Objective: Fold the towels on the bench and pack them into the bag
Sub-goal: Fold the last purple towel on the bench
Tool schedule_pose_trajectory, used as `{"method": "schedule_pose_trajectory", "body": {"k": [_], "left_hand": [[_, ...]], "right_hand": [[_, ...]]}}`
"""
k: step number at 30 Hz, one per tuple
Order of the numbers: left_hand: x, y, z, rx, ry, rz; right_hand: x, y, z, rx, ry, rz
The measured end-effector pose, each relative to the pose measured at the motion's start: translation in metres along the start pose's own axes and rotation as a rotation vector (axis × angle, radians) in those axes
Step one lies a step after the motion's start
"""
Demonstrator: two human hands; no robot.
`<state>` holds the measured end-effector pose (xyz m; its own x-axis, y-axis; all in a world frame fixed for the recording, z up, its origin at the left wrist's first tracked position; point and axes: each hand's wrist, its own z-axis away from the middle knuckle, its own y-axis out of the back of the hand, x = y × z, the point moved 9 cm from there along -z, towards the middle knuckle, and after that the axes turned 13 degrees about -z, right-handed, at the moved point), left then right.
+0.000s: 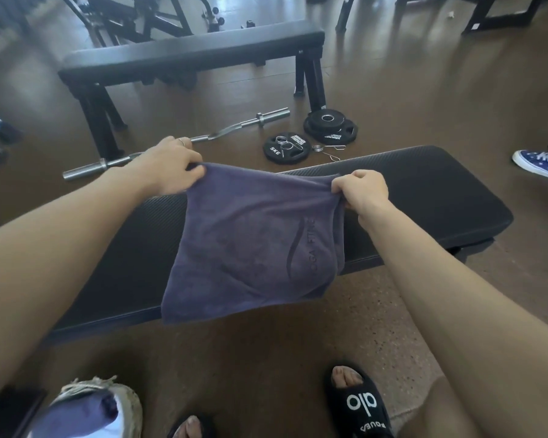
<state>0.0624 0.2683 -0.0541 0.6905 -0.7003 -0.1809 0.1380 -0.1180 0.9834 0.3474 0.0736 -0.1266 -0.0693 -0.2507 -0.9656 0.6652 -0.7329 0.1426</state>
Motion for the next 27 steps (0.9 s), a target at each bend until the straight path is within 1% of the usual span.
{"method": "schedule_pose_trajectory", "body": {"k": [6,12,15,18,24,27], "left_hand": [[-0.01,0.046,0.033,0.105,0.011,-0.005],[-0.019,0.09,0.071,0.193,-0.059,-0.084],[-0.023,0.097,0.092,0.2,-0.086,-0.066],[-0.031,0.101,0.111,0.219,-0.103,-0.09],[-0.04,0.114,0.14,0.231,-0.051,-0.06],[-0.052,0.124,0.151,0.229,0.09,0.02]], "right_hand": [[-0.03,0.0,0.022,-0.027,0.067,-0.108],[-0.07,-0.003,0.049,-0.106,0.169,-0.075],[-0.077,-0.006,0.057,-0.158,0.177,-0.091],[-0.08,-0.011,0.065,-0.165,0.197,-0.034],[-0.101,-0.018,0.078,-0.14,0.288,0.085],[-0.117,-0.021,0.083,-0.166,0.314,0.078]]}}
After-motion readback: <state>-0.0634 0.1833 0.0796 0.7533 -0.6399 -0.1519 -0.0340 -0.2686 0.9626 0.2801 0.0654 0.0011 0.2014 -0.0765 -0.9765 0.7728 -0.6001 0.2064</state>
